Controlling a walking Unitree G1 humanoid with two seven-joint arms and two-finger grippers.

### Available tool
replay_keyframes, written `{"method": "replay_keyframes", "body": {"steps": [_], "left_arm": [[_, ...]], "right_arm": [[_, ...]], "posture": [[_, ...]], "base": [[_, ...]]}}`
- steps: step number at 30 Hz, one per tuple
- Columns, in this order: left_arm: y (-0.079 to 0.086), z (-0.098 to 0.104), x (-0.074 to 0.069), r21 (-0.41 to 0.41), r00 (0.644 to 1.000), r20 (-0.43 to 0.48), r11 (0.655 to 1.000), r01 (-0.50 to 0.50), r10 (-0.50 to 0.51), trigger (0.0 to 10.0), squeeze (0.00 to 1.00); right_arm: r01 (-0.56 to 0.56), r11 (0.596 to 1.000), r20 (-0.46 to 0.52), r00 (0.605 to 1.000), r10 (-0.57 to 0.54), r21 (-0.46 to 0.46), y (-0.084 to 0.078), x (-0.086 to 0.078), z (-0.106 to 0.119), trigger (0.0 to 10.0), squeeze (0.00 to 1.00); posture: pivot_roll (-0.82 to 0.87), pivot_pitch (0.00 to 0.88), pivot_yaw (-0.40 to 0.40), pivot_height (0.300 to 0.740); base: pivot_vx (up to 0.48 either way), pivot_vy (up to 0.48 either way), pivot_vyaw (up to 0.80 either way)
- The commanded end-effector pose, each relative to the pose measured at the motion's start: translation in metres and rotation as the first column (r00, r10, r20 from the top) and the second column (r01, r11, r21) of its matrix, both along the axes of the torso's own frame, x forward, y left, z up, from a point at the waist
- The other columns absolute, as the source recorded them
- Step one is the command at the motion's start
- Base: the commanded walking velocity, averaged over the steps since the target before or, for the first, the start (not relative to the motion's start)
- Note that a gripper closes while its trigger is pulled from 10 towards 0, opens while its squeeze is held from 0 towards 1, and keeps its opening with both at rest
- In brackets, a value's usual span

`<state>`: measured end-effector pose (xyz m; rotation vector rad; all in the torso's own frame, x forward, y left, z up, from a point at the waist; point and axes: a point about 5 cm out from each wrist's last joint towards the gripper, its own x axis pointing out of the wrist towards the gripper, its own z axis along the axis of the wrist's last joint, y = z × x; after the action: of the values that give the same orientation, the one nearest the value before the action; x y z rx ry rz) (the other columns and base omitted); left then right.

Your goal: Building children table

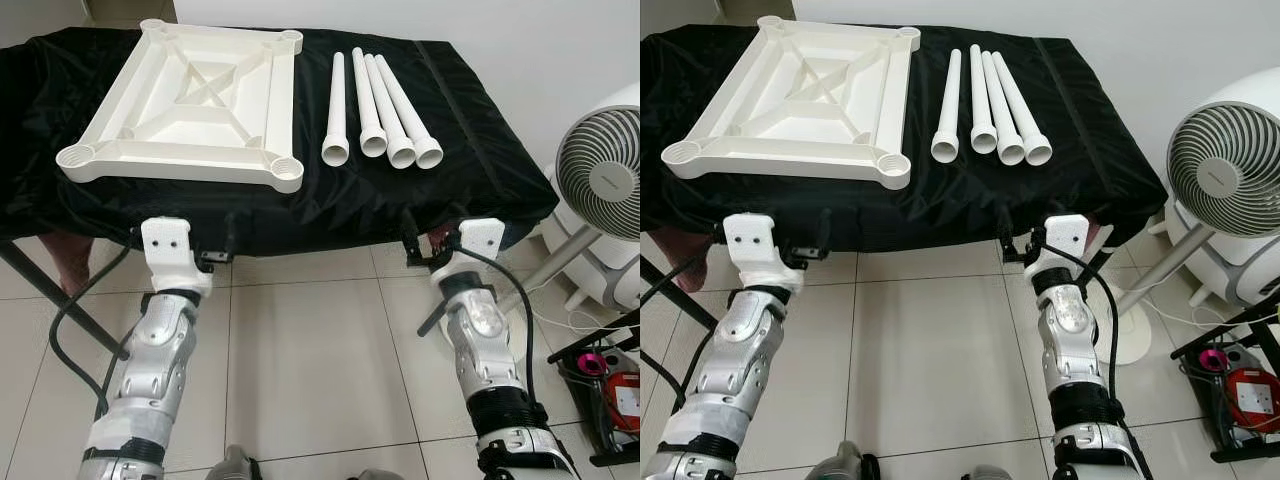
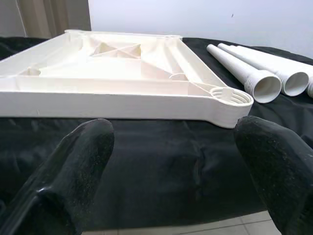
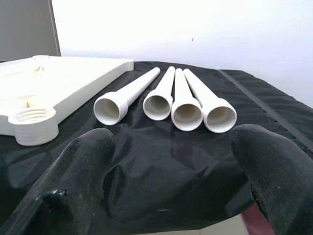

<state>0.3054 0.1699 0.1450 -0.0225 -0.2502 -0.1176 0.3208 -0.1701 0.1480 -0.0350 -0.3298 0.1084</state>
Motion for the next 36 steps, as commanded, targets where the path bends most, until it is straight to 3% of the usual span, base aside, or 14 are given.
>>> {"method": "replay_keyframes", "body": {"steps": [1,6,8,12,22,36], "left_arm": [[-0.002,-0.001,-0.003,0.042,0.997,-0.009,0.996,0.073,-0.072,10.0,0.0],[0.005,-0.02,-0.017,-0.004,0.997,-0.072,1.0,0.019,-0.019,10.0,0.0],[0.002,-0.025,-0.021,0.071,0.997,-0.077,0.997,0.025,-0.019,10.0,0.0],[-0.002,-0.016,-0.02,0.076,0.998,-0.06,0.996,0.041,-0.036,10.0,0.0],[0.003,0.007,-0.014,0.074,1.0,-0.008,0.997,0.023,-0.023,10.0,0.0],[0.006,0.011,-0.011,0.089,1.0,-0.007,0.996,0.002,-0.001,10.0,0.0]], "right_arm": [[0.006,1.0,0.011,1.0,-0.006,-0.01,-0.002,-0.002,0.004,10.0,0.0],[0.038,0.999,-0.017,0.999,-0.037,0.013,-0.01,-0.014,-0.012,10.0,0.0],[0.02,1.0,-0.021,1.0,-0.02,0.003,-0.008,-0.019,-0.017,10.0,0.0],[-0.045,0.998,0.009,0.999,0.045,0.039,-0.001,-0.021,-0.007,10.0,0.0],[-0.033,0.999,0.04,0.999,0.033,-0.003,0.0,-0.018,0.007,10.0,0.0],[-0.038,0.999,0.037,0.999,0.038,-0.013,0.0,-0.014,0.012,10.0,0.0]], "posture": [[0.02,0.031,-0.014,0.74],[0.02,0.019,-0.014,0.74],[0.03,0.013,-0.012,0.74],[0.03,0.018,-0.011,0.74],[0.03,0.037,-0.019,0.74],[0.03,0.035,-0.025,0.74]], "base": [[0.0,0.0,0.0],[0.0,0.0,0.0],[0.0,0.0,0.0],[0.0,0.0,0.0],[0.0,0.0,0.0],[0.0,0.0,0.0]]}}
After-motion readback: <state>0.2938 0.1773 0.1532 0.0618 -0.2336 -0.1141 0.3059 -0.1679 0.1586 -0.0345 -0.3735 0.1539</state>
